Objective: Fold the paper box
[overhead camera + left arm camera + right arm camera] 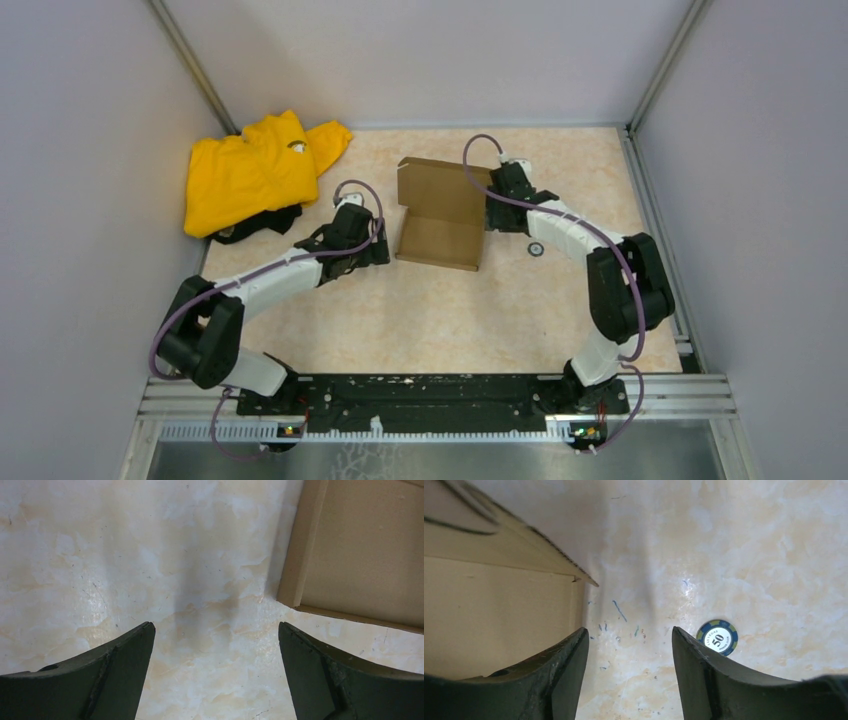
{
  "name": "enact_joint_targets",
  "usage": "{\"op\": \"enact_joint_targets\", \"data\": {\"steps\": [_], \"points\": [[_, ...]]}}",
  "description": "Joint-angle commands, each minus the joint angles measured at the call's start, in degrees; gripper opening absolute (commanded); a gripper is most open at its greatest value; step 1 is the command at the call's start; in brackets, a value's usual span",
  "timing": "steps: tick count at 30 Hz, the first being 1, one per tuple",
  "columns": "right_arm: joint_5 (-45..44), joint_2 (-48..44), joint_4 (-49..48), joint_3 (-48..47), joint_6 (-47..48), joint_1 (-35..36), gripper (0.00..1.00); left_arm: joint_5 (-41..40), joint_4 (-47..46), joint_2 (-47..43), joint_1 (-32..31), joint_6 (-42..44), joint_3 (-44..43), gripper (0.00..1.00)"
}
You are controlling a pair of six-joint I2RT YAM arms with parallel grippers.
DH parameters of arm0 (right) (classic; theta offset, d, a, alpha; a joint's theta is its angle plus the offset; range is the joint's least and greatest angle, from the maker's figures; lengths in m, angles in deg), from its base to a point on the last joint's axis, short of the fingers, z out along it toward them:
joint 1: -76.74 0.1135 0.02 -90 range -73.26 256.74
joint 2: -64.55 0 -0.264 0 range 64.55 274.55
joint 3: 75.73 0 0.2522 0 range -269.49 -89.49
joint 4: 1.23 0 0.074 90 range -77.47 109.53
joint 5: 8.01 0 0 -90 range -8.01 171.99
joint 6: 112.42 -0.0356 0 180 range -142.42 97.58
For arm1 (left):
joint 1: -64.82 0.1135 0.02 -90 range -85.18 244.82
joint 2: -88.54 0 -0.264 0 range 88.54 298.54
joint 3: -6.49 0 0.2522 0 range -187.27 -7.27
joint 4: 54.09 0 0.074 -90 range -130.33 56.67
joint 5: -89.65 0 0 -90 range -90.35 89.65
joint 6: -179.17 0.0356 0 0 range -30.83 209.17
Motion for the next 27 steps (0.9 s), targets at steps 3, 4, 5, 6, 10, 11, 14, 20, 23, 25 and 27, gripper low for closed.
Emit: {"op": "enact_joint_targets", "data": {"steps": [3,4,5,6,10,11,14,20,23,25,27], "points": [[-1.46,-4.54,-1.18,3.29,-0.37,-3.09,0.68,-0.05,-0.3,-4.02,0.26,0.58,-0.95,0.99],[-1.5,-4.85,-1.15,4.03,-0.55,-3.37,0.7,-0.08,-0.33,-4.57,0.28,0.76,-0.97,0.99],[-1.52,-5.11,-1.13,4.58,-0.67,-3.66,0.79,-0.16,-0.28,-5.03,0.27,0.89,-1.07,0.99],[-1.48,-5.22,-1.12,4.99,-0.85,-3.92,0.85,-0.23,-0.04,-5.34,0.29,0.99,-1.26,0.99],[-0.96,-5.31,-1.18,6.66,-2.07,-6.0,0.87,-0.42,1.08,-5.88,0.26,1.16,-1.9,0.99],[-0.65,-5.51,-1.28,7.09,-2.36,-6.58,0.88,-0.48,1.21,-6.0,0.27,1.2,-1.83,0.99],[-0.13,-6.41,-1.83,8.87,-3.31,-8.05,0.93,-0.41,1.28,-6.75,0.32,1.1,-1.48,0.99],[-0.82,-7.42,-2.05,11.21,-3.97,-8.75,0.99,0.02,1.1,-6.99,0.35,1.09,-1.41,0.99],[0.95,-7.21,-3.25,12.21,-3.73,-9.6,0.96,0.07,1.01,-6.72,0.37,1.09,-1.39,0.99],[1.59,-6.78,-3.4,12.47,-3.76,-10.14,0.88,0.21,1.01,-6.59,0.39,1.09,-1.38,0.99],[1.51,-6.25,-3.6,12.63,-3.56,-10.33,0.84,0.07,1.01,-6.49,0.44,1.09,-1.37,0.99]]}}
